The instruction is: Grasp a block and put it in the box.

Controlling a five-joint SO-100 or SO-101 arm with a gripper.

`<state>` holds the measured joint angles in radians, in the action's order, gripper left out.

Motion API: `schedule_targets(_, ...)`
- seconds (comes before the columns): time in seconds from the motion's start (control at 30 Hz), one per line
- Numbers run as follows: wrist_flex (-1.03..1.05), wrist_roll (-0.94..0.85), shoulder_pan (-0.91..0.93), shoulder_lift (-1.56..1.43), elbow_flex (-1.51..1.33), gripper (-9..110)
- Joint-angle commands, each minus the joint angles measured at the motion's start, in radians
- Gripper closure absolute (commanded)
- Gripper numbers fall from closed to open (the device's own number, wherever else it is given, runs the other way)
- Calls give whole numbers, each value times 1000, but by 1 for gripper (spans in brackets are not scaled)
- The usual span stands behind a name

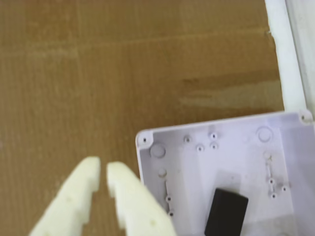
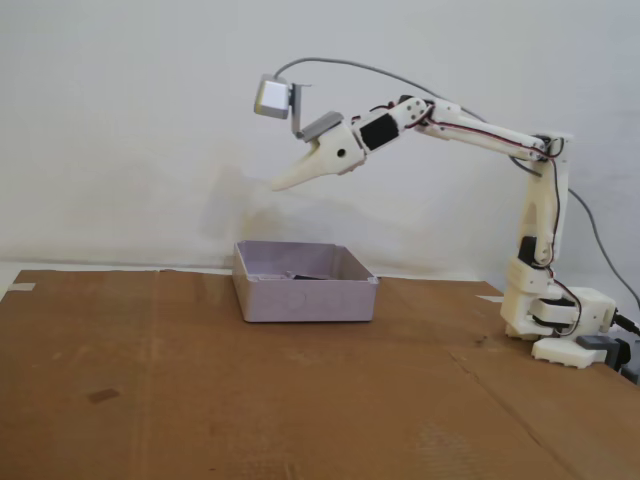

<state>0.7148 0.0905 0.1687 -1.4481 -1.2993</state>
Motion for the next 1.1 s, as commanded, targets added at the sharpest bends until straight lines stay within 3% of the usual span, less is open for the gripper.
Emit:
schedule_targets(0.0,-35,3,-20,-198,-20,101)
schedule_targets(1.07,-38,5,-43,-853,-699,101)
